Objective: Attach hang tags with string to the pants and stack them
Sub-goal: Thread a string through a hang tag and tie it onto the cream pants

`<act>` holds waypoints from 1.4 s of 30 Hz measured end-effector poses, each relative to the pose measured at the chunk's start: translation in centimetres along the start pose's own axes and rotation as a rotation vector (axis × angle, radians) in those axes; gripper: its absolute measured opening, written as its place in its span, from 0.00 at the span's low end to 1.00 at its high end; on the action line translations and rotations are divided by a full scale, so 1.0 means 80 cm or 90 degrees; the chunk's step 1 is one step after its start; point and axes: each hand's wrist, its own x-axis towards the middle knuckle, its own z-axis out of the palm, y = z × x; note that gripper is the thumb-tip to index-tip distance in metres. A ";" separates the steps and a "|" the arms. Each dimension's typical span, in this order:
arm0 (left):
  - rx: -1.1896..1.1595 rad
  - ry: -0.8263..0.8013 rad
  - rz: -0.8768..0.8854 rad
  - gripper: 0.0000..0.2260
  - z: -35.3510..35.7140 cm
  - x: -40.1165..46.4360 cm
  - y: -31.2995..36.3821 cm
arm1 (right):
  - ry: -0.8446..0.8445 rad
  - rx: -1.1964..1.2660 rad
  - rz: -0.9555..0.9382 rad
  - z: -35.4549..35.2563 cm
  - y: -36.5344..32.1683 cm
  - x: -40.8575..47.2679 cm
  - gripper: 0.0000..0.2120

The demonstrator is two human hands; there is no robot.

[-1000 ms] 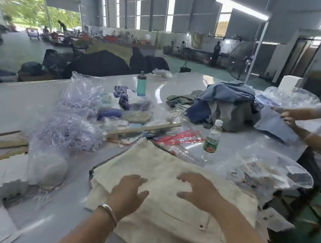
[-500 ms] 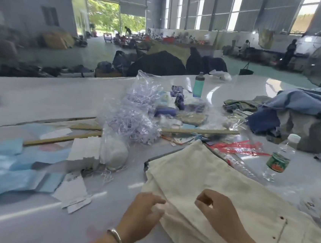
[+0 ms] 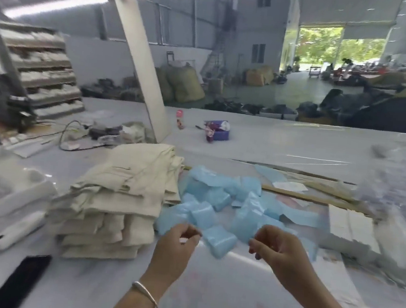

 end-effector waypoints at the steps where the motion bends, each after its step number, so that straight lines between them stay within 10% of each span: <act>1: 0.020 0.034 -0.002 0.07 -0.032 0.022 -0.022 | -0.012 0.022 -0.014 0.033 -0.015 0.025 0.08; 7: 0.364 0.153 0.066 0.19 -0.177 0.150 -0.136 | -0.048 0.179 0.006 0.210 -0.068 0.151 0.08; 14: 0.674 -0.111 0.066 0.33 -0.246 0.302 -0.206 | -0.085 0.177 0.072 0.314 -0.072 0.220 0.06; 18: 0.561 -0.178 0.169 0.21 -0.277 0.347 -0.202 | -0.095 0.151 0.103 0.335 -0.061 0.233 0.06; 22: 0.494 -0.029 0.169 0.08 -0.312 0.348 -0.172 | -0.091 0.147 0.151 0.345 -0.053 0.243 0.07; 27: 0.443 0.043 0.308 0.08 -0.324 0.306 -0.105 | -0.087 0.487 0.314 0.351 -0.061 0.286 0.21; 31: 0.475 -0.157 0.306 0.14 -0.294 0.245 -0.097 | -0.246 0.789 0.391 0.362 -0.069 0.311 0.37; 38: 0.172 -0.480 0.061 0.22 -0.303 0.201 -0.139 | -0.171 0.484 0.471 0.378 -0.061 0.338 0.14; 42: 0.188 -0.035 -0.036 0.22 -0.332 0.255 -0.190 | -0.166 0.542 0.413 0.375 -0.054 0.332 0.16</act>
